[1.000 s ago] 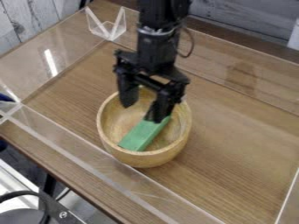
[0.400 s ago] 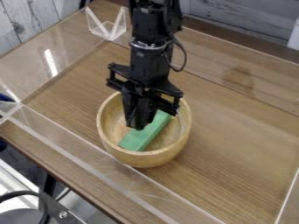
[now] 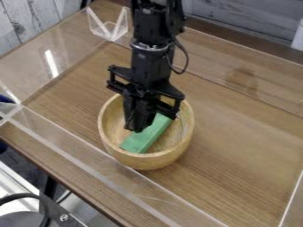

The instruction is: Remove the green block from inside the brown bowl and put it on the table

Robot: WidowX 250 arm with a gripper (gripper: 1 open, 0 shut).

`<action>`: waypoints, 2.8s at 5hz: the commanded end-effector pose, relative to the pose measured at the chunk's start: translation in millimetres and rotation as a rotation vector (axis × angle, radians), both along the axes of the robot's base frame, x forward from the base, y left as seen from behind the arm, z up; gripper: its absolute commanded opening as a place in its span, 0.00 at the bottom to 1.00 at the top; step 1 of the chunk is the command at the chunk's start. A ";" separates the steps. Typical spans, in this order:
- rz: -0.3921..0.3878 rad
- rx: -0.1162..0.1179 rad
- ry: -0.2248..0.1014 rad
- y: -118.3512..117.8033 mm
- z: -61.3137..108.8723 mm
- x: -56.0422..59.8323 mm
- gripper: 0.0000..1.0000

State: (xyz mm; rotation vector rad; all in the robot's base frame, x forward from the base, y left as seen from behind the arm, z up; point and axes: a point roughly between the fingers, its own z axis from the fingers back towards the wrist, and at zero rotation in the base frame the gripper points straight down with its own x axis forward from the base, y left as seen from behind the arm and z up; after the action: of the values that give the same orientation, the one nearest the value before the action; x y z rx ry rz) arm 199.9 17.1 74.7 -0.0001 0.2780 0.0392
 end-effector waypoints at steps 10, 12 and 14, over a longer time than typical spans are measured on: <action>-0.040 0.049 -0.118 -11.8 8.2 4.2 1.00; -0.043 0.036 -0.140 -4.1 1.4 3.1 1.00; -0.037 0.003 -0.117 -2.1 -22.4 3.1 1.00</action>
State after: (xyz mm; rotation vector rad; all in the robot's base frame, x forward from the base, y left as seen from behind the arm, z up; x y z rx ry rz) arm 198.3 13.0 47.7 0.0047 0.1861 -0.0019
